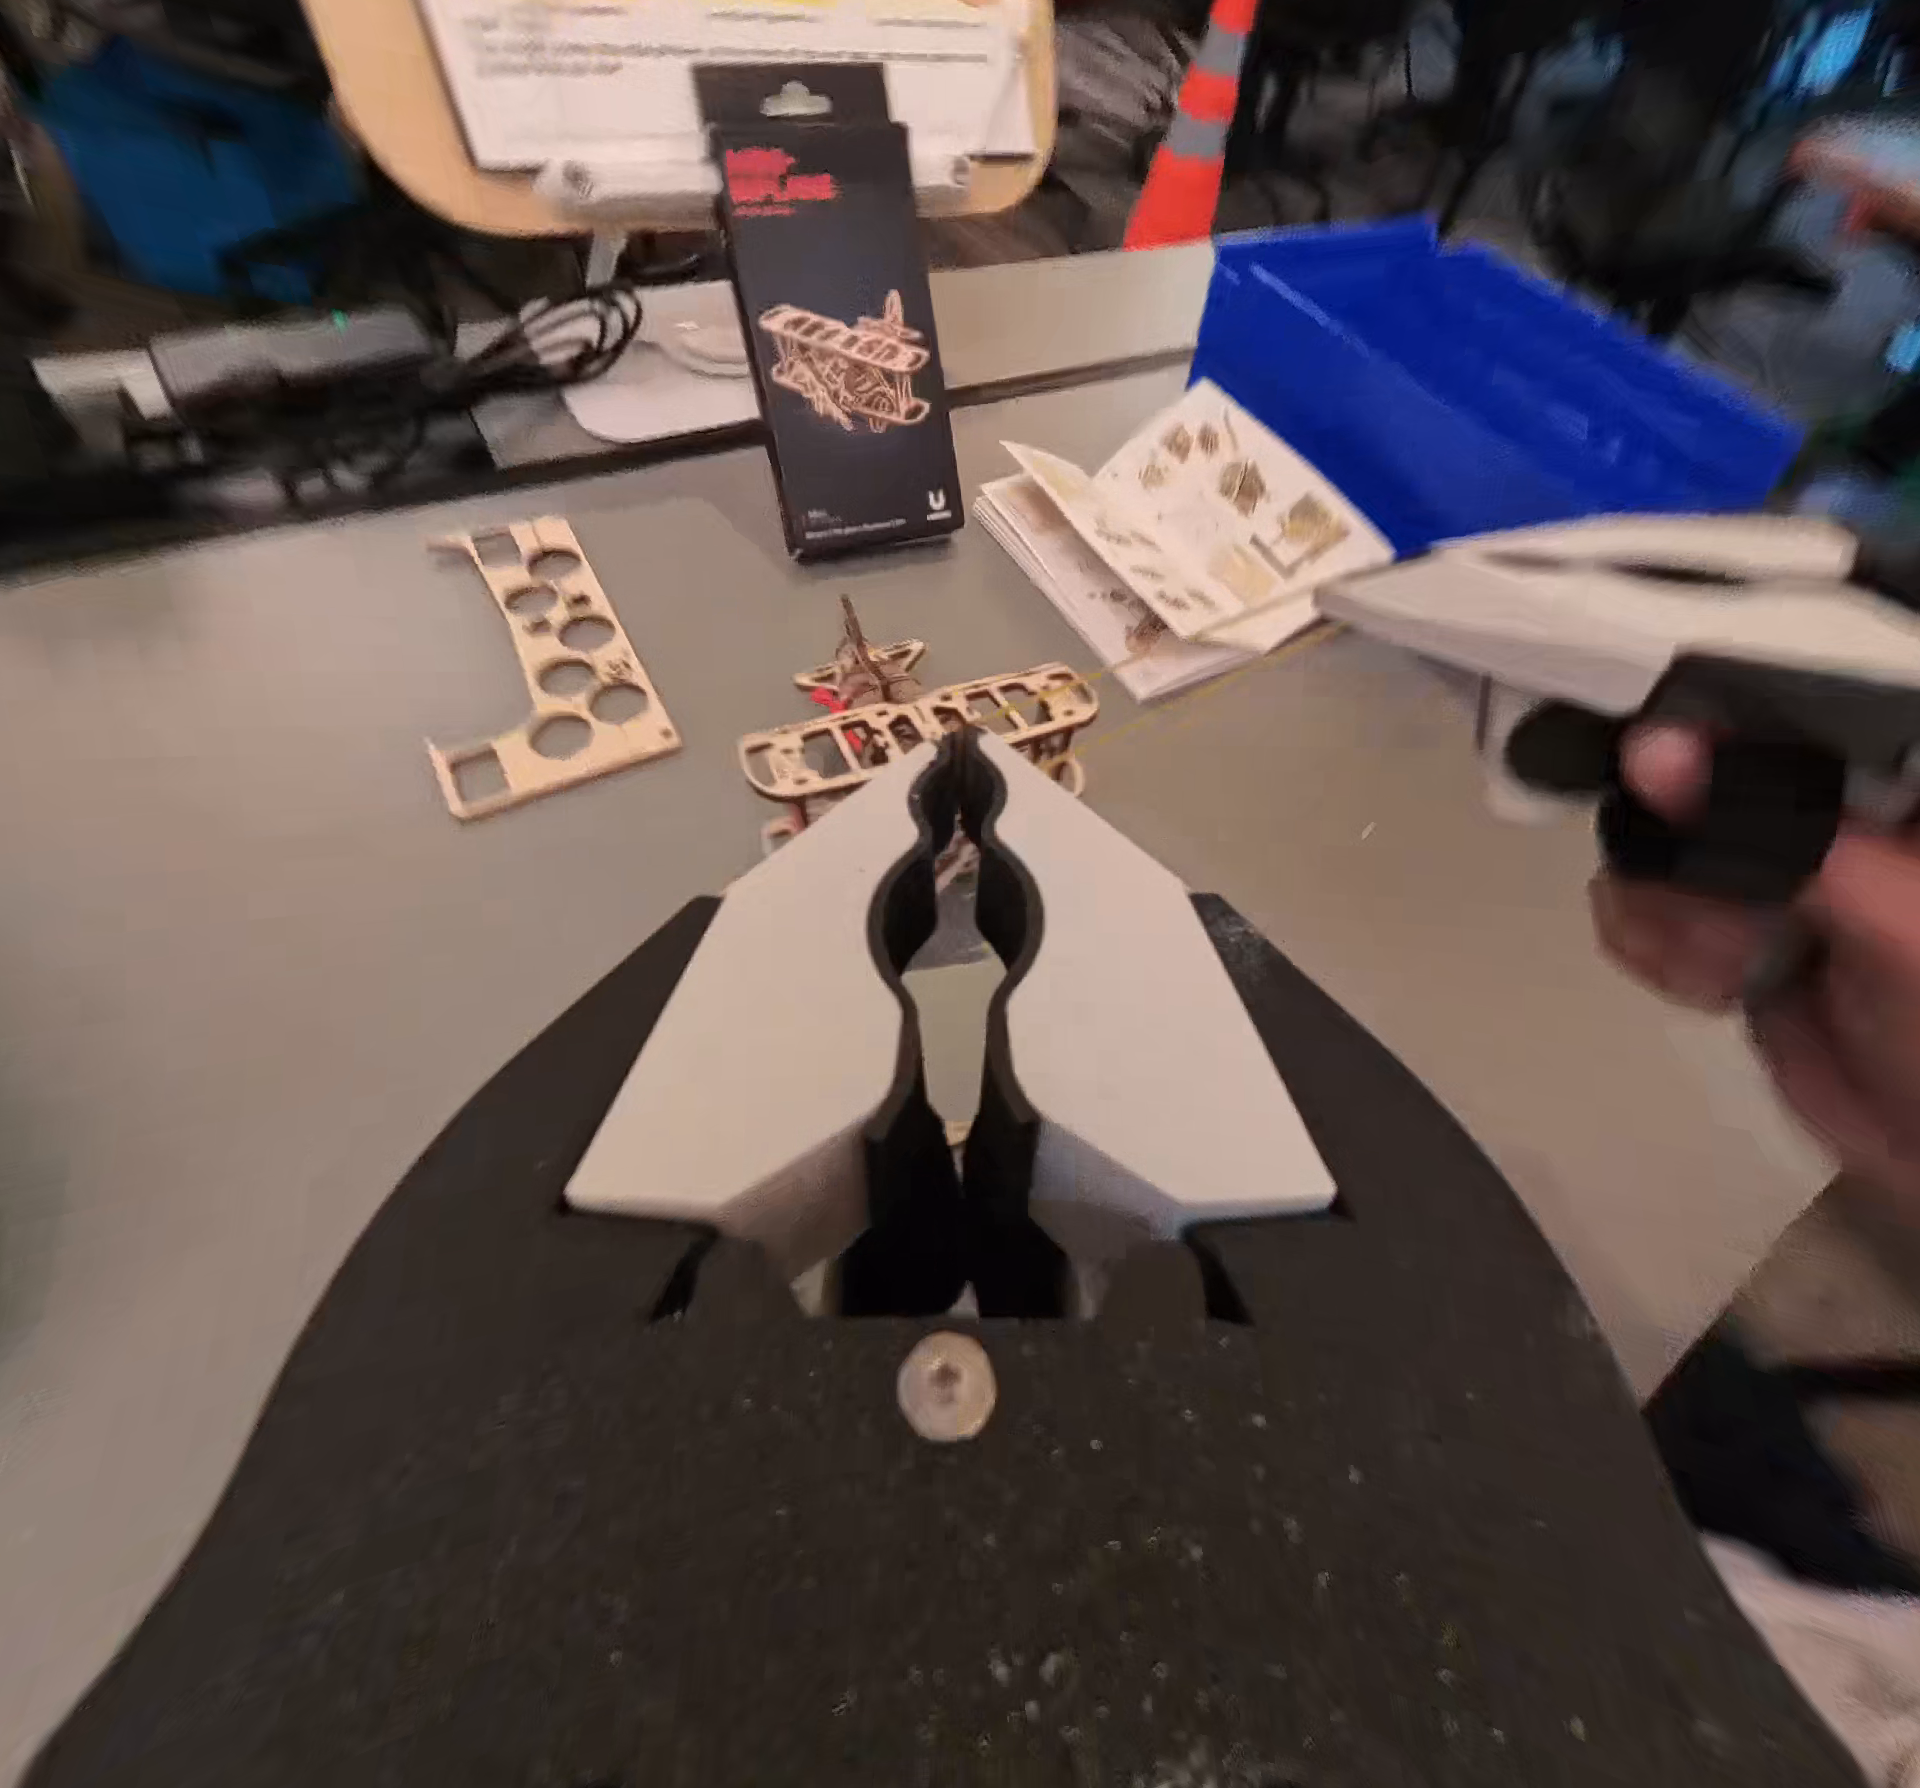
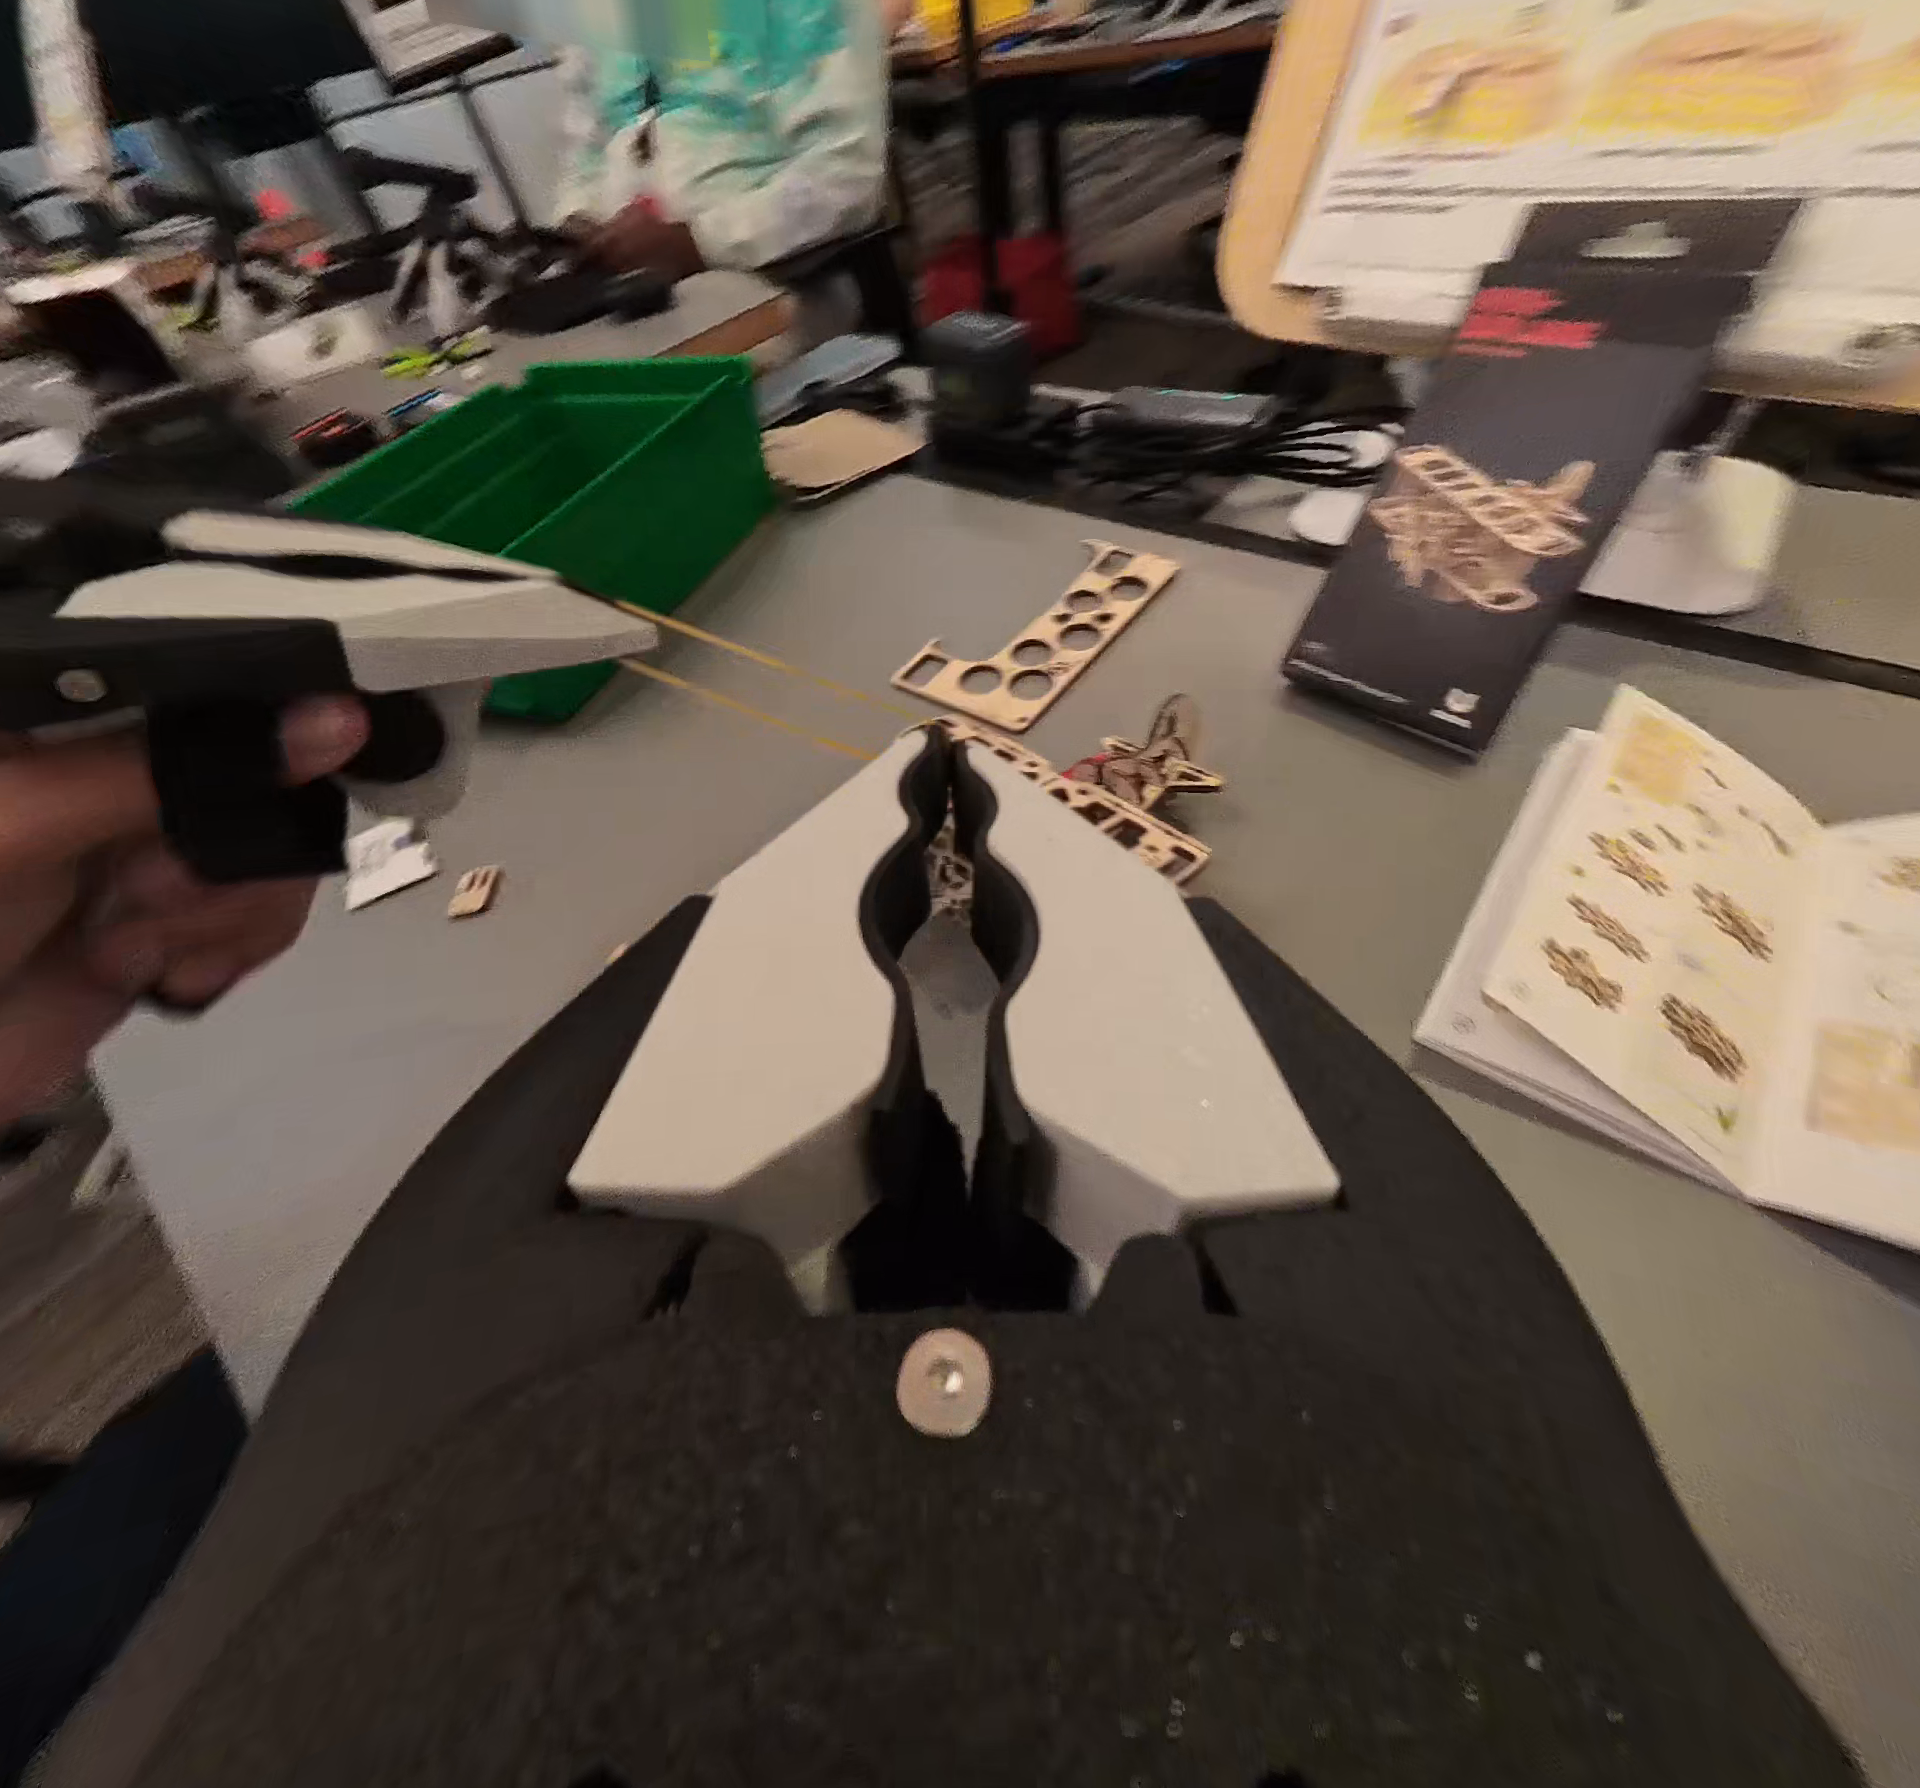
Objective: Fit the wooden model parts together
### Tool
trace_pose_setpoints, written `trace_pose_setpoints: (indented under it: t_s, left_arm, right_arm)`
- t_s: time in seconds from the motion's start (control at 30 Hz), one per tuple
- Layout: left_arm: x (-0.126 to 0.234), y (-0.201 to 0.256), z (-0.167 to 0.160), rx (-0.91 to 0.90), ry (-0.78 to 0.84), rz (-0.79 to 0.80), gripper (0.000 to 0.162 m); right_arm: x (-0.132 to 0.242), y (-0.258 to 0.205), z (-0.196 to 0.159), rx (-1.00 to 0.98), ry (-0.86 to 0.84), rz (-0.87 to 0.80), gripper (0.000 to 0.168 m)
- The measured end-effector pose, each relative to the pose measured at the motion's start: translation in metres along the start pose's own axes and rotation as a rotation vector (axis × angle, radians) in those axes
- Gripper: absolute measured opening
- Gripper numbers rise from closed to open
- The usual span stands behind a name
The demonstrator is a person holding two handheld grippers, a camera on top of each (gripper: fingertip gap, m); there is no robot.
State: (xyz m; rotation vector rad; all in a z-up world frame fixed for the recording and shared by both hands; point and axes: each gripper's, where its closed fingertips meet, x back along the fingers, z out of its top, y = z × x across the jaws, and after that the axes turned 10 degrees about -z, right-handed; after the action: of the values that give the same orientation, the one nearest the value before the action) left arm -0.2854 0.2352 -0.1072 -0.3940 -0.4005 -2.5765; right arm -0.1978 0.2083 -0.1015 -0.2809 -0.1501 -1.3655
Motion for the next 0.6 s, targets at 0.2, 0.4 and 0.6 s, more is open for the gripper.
trace_pose_setpoints:
  t_s: [0.2, 0.4, 0.6]
  left_arm:
    - [-0.033, 0.051, -0.024, 0.147, 0.047, -0.054, 0.000]
    - [-0.012, 0.023, -0.015, 0.124, 0.080, 0.013, 0.000]
    - [-0.001, 0.009, 0.001, 0.097, 0.120, 0.057, 0.000]
  right_arm:
    - [-0.002, -0.026, -0.016, 0.041, 0.064, -0.105, 0.000]
    - [0.005, 0.010, -0.023, -0.051, 0.045, -0.137, 0.000]
    - [0.004, 0.013, -0.011, -0.011, 0.042, -0.146, 0.000]
